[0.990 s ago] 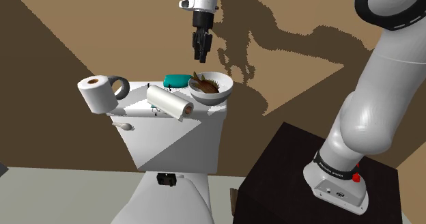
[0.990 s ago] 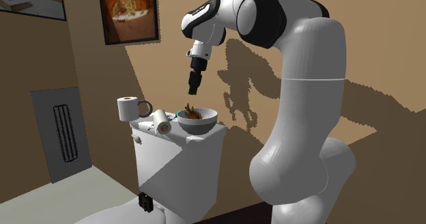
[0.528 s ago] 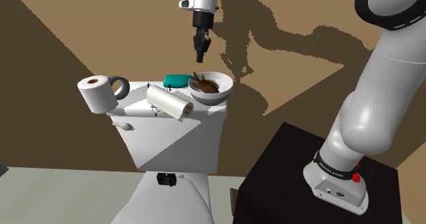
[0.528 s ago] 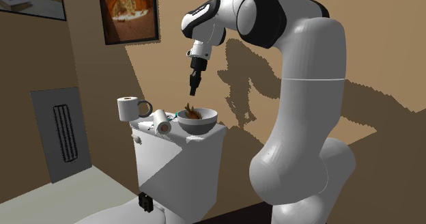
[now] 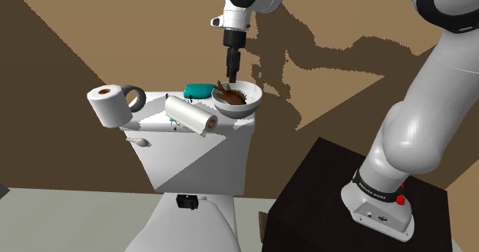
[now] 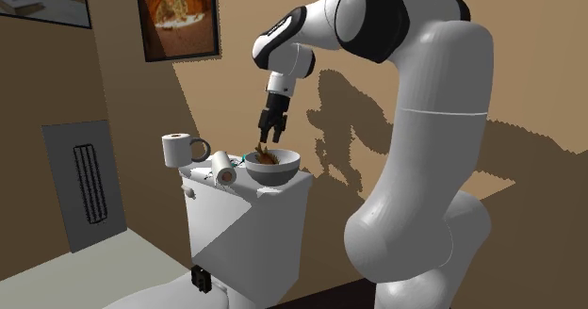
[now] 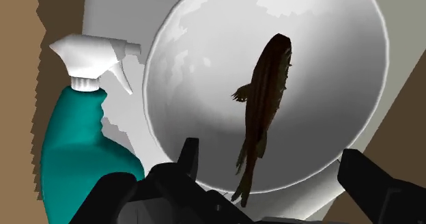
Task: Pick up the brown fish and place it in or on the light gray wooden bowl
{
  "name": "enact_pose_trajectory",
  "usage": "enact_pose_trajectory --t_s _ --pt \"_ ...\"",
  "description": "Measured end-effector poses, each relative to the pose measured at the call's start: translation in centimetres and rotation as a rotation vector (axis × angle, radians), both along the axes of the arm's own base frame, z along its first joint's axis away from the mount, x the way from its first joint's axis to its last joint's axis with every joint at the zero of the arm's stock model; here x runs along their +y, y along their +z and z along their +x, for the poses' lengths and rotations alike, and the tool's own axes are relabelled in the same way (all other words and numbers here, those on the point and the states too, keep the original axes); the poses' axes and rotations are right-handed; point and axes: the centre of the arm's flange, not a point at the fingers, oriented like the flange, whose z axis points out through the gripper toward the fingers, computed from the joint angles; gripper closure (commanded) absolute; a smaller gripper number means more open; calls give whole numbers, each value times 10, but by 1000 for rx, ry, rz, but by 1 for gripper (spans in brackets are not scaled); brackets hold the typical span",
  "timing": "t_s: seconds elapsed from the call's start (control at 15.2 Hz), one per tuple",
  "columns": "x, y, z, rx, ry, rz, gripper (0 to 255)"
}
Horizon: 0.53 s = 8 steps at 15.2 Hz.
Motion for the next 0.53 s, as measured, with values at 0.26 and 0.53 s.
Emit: enact_pose_trajectory --t_s 0.26,0.53 --pt "3 -33 -15 37 -154 -13 0" --pt "8 -53 -18 40 -168 -14 0"
